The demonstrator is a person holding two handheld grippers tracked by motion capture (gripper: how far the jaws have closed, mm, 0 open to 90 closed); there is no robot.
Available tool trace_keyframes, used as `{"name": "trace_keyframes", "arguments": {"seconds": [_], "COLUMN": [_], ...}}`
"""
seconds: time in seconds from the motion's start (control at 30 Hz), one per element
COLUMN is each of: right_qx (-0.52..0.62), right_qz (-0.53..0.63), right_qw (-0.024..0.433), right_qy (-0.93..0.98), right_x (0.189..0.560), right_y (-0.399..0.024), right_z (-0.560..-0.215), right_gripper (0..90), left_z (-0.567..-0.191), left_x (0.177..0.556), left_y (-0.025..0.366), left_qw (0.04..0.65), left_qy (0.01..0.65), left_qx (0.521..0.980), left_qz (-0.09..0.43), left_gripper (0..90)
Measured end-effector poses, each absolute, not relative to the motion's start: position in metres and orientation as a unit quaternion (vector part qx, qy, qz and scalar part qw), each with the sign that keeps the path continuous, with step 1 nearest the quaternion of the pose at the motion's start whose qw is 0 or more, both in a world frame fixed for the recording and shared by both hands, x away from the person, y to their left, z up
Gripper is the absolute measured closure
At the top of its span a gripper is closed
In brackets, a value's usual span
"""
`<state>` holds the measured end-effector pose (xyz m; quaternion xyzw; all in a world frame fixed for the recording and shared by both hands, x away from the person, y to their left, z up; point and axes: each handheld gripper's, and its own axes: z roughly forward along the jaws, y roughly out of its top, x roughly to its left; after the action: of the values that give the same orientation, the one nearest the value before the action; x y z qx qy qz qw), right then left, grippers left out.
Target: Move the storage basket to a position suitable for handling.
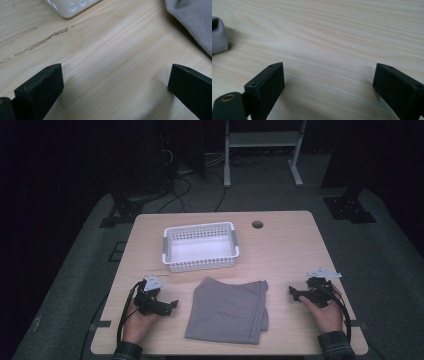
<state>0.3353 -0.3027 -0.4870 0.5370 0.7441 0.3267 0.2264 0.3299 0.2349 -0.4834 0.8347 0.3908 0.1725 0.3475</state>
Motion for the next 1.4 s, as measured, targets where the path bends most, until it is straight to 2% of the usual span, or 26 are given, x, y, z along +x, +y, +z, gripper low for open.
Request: {"name": "trace_keyframes", "arguments": {"seconds": [0.13, 0.47, 1.03, 1.33, 1.4], "right_qx": [0.537, 0.537, 0.537, 0.537, 0.537], "right_qz": [0.327, 0.327, 0.327, 0.327, 0.327], "right_qw": [0.226, 0.226, 0.226, 0.227, 0.227], "right_qy": [0.744, 0.744, 0.744, 0.744, 0.744], "right_x": [0.335, 0.335, 0.335, 0.335, 0.335], "right_y": [-0.303, -0.303, -0.303, -0.303, -0.303], "right_z": [-0.487, -0.487, -0.487, -0.487, -0.487], "right_gripper": [9.3, 9.3, 9.3, 9.3, 9.3], "left_z": [-0.483, -0.466, -0.434, -0.422, -0.421], "left_x": [0.329, 0.336, 0.367, 0.391, 0.394], "left_y": [0.236, 0.241, 0.252, 0.252, 0.252], "left_qw": [0.352, 0.363, 0.365, 0.373, 0.382], "left_qy": [0.389, 0.387, 0.402, 0.403, 0.402], "left_qx": [0.833, 0.828, 0.819, 0.815, 0.811], "left_qz": [0.176, 0.181, 0.188, 0.186, 0.186], "left_gripper": [3.3, 4.2, 5.0, 9.2, 12.7]}}
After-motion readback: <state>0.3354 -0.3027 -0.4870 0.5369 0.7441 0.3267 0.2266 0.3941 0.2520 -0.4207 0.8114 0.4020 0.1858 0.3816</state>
